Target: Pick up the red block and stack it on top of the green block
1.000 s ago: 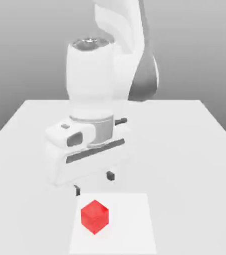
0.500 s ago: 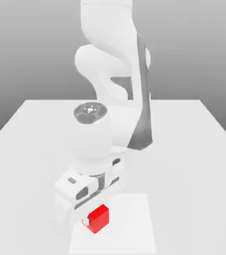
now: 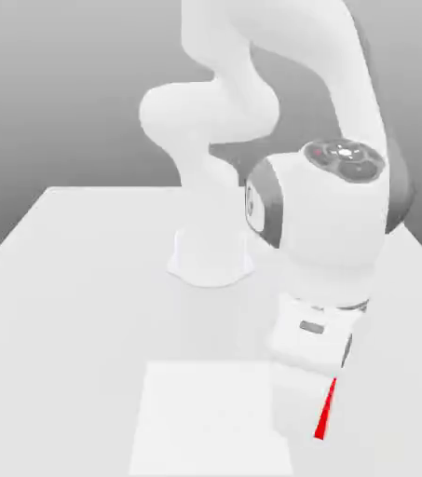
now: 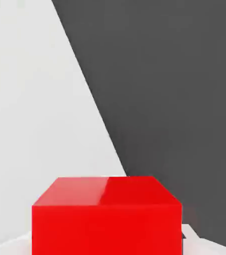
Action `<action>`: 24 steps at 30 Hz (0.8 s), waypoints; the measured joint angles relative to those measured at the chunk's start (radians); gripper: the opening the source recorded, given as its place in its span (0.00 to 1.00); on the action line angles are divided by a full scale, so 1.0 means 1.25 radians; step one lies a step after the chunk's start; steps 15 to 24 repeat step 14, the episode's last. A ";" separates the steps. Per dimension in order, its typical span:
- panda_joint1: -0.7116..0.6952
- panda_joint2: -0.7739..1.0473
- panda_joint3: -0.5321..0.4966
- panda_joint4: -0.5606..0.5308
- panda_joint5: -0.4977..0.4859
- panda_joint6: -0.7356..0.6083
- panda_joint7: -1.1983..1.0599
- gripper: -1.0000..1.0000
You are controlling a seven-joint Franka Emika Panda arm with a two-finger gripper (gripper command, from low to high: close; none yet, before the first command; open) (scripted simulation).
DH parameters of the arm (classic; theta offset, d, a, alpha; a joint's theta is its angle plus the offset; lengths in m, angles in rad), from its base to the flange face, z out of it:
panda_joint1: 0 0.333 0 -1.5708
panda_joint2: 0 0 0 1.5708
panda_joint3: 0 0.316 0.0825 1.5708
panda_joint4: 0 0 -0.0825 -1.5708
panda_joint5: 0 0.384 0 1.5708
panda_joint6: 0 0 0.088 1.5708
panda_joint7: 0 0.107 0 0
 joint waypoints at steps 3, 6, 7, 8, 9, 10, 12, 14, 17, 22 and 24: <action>0.059 0.042 0.042 0.085 -0.017 -0.043 0.004 0.00; 0.113 0.093 0.075 0.159 -0.036 -0.068 0.011 0.00; 0.122 0.119 0.076 0.168 -0.043 -0.052 0.015 0.00; 0.129 0.146 0.073 0.174 -0.050 -0.030 0.019 0.00; 0.135 0.174 0.068 0.178 -0.056 -0.006 0.023 1.00; 0.135 0.174 0.068 0.178 -0.056 -0.006 0.023 1.00; 0.135 0.174 0.068 0.178 -0.056 -0.006 0.023 1.00; 0.135 0.174 0.068 0.178 -0.056 -0.006 0.023 1.00; 0.135 0.174 0.068 0.178 -0.056 -0.006 0.023 1.00; 0.135 0.174 0.068 0.178 -0.056 -0.006 0.023 1.00; 0.135 0.174 0.068 0.178 -0.056 -0.006 0.023 1.00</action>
